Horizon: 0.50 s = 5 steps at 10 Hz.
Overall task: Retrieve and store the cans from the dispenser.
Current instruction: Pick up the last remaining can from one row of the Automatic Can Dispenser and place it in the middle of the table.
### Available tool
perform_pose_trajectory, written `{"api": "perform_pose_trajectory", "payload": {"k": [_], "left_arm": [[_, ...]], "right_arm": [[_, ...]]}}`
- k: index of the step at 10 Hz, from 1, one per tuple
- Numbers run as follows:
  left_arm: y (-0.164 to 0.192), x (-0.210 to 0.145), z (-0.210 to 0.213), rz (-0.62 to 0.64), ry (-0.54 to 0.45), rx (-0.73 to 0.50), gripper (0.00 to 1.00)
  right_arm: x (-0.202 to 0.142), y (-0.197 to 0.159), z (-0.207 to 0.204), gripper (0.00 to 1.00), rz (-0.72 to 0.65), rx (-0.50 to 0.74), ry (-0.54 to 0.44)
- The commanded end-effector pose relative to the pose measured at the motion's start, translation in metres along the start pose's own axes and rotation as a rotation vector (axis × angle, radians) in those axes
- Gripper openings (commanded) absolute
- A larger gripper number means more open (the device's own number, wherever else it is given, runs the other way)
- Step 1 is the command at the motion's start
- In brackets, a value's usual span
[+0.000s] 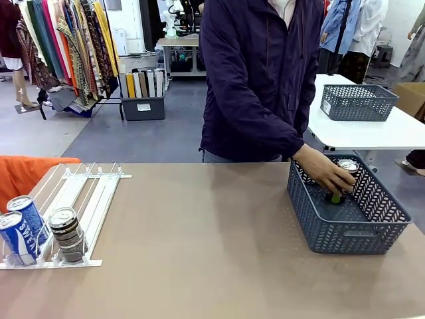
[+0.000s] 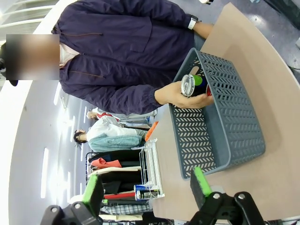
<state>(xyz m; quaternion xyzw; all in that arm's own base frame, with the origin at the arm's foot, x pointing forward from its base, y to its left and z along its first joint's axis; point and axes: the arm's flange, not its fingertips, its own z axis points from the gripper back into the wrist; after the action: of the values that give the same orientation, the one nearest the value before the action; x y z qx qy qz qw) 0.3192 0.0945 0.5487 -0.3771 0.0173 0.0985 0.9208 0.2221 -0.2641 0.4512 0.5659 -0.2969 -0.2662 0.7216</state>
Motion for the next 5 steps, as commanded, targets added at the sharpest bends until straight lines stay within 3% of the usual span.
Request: {"api": "perform_pose_trajectory", "payload": {"k": [1,3,4,5], "left_arm": [[-0.052,-0.024,-0.047,0.068,-0.136,0.534,1.0],[-0.075,-0.026,-0.086,-0.038,-0.295,0.694,1.0],[-0.082,-0.027,-0.096,-0.145,-0.353,0.72,1.0],[-0.09,-0.026,-0.1,-0.145,-0.389,0.731,1.0]], "right_arm": [[0.001,0.0,0.002,1.0,0.029,0.005,0.003],[0.001,0.0,0.002,1.0,0.029,0.005,0.003],[0.001,0.0,0.002,1.0,0.029,0.005,0.003],[0.001,0.0,0.002,1.0,0.029,0.005,0.003]]}}
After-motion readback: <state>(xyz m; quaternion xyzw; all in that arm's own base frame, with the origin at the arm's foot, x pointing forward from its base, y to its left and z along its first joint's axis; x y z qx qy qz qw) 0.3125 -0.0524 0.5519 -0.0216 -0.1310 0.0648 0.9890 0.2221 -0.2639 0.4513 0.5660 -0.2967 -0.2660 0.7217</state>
